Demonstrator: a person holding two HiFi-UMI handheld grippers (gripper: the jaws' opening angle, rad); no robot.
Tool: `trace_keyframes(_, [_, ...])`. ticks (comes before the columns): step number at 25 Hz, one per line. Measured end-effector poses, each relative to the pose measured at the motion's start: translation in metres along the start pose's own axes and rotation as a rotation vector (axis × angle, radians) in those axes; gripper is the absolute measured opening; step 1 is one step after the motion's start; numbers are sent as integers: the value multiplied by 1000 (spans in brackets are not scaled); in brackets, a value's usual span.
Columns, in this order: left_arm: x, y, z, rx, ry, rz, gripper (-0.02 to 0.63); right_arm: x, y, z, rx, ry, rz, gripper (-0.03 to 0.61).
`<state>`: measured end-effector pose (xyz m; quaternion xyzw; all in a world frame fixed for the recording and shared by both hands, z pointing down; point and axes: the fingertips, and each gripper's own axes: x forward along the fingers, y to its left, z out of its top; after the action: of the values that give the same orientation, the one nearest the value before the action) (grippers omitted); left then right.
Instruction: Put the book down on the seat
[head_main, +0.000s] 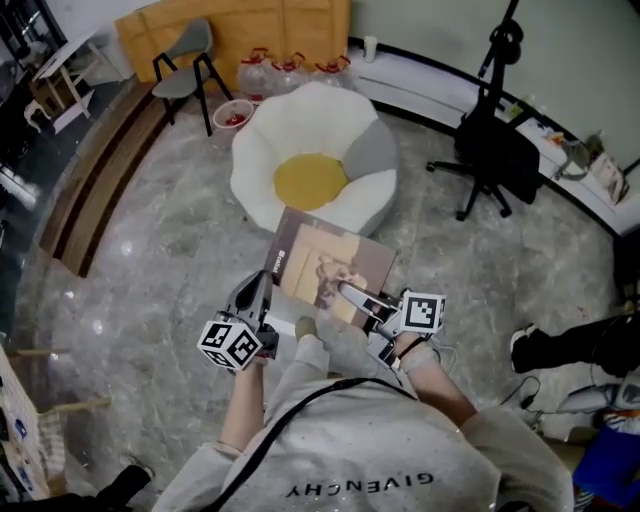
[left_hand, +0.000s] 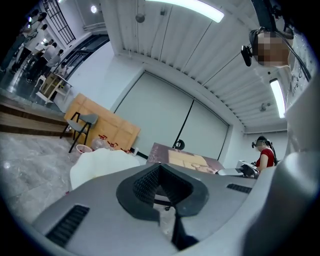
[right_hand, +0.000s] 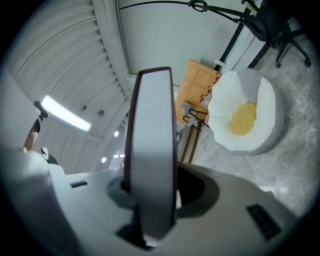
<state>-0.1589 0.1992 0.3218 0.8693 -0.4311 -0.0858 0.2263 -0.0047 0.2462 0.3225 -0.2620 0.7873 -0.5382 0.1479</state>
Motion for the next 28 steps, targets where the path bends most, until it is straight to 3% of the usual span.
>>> trace_keyframes(5, [36,30,15,-7,30,-44,21,33,-9,29,-19,-37,-17,153])
trace_keyframes(11, [106,64,65,-19,90,-86,21,76,-6,93,34,-87,-61,153])
trace_keyframes(19, [129,82,39,-36,100,-144,21,83,-39,90,32,-107,-102,153])
trace_keyframes(28, [124,98,34,-27,97,-122,21,83,-52,92,25,-110,-109,153])
